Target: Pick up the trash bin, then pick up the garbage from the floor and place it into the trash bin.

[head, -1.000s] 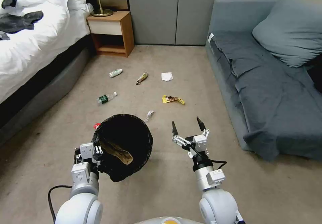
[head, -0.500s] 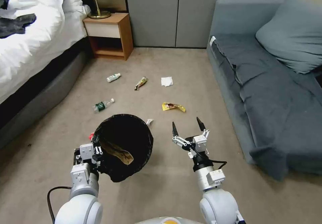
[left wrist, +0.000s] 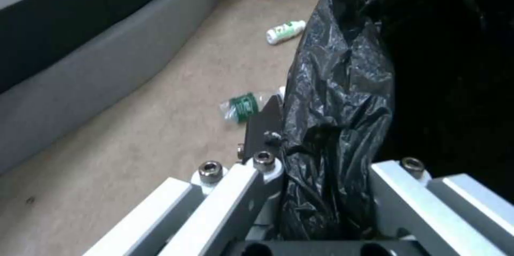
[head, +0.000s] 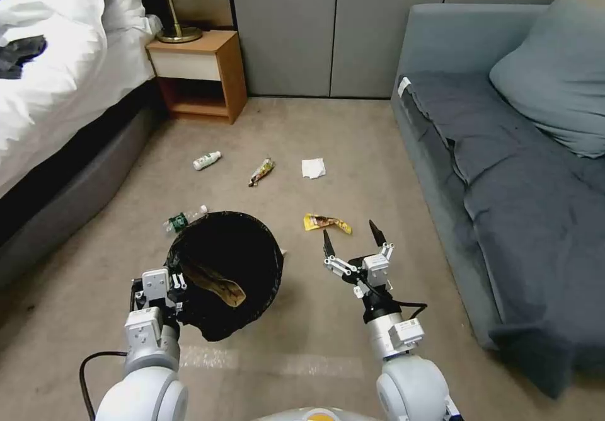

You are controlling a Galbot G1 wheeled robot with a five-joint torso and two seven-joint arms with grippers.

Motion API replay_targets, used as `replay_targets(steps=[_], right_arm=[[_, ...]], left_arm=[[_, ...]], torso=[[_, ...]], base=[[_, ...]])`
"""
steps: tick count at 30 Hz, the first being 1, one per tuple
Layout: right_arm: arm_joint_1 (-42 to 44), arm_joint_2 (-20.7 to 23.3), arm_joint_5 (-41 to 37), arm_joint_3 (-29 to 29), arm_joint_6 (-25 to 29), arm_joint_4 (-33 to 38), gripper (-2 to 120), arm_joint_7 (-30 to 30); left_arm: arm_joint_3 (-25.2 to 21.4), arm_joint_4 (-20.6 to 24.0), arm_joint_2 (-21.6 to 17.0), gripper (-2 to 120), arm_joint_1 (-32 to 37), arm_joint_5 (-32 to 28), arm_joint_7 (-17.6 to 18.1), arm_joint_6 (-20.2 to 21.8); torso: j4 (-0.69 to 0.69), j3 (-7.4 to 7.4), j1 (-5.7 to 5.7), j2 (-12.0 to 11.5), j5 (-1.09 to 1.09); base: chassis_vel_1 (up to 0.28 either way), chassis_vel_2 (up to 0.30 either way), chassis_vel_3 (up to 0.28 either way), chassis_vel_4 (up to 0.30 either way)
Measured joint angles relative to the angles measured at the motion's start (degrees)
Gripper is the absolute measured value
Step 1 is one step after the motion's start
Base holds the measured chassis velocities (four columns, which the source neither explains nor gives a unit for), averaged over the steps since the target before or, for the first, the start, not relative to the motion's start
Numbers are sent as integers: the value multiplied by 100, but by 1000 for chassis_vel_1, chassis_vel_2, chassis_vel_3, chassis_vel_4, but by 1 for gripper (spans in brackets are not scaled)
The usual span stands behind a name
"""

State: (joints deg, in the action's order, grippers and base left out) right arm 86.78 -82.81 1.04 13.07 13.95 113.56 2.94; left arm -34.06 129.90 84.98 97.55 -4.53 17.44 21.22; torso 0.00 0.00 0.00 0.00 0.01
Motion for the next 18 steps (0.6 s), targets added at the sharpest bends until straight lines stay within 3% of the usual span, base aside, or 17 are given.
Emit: replay_targets(steps=[18], right_arm=[[8, 27, 11, -33, -6, 19, 100, -19]], left_arm=[[-41, 20, 13, 3, 6, 0, 5, -7]], torso=[[0, 0, 0, 0, 0]], base=[[-170, 171, 165, -167]])
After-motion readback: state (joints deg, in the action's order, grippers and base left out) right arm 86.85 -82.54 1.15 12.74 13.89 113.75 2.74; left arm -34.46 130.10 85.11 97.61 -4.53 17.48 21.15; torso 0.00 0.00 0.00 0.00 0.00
